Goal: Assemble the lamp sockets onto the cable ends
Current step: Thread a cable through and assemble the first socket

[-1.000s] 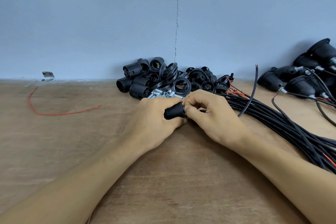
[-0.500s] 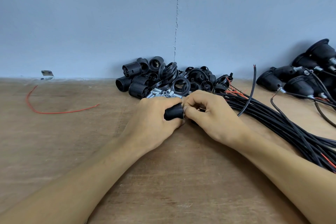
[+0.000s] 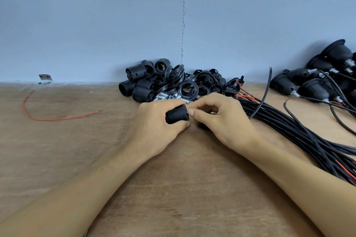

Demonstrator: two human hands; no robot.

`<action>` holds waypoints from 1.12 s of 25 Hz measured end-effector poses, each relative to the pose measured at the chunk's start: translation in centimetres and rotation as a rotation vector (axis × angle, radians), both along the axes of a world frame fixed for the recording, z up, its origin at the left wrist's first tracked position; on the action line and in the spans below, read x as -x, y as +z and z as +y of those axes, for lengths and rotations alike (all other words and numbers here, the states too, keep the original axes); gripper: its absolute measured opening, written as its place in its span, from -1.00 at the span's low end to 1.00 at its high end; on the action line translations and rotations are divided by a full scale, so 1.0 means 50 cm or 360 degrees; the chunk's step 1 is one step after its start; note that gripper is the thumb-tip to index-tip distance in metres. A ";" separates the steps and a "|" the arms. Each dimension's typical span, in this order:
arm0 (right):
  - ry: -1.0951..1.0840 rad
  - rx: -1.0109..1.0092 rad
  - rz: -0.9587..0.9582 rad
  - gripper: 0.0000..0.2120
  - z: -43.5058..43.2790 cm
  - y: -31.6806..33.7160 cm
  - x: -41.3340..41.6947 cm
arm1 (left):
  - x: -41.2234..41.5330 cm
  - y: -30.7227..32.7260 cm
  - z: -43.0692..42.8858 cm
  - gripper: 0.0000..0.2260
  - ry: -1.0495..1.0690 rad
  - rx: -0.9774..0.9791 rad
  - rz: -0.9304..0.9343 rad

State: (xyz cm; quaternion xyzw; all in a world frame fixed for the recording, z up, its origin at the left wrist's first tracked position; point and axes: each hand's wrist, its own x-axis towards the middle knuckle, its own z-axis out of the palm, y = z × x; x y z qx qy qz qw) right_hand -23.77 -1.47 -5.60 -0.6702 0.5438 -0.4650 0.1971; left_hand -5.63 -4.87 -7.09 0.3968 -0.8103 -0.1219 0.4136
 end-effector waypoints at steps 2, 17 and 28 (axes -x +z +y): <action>0.0002 0.0039 0.0050 -0.92 0.001 0.001 0.000 | 0.000 0.000 0.000 -0.85 0.0002 -0.0005 -0.0003; 0.0120 0.0072 0.0349 -0.84 0.006 0.006 -0.007 | -0.004 0.000 -0.001 -0.72 -0.0084 0.0112 -0.0104; 0.0026 0.0022 0.0209 -0.91 -0.001 -0.002 -0.001 | -0.005 -0.004 -0.010 -0.82 -0.0081 0.0031 -0.0032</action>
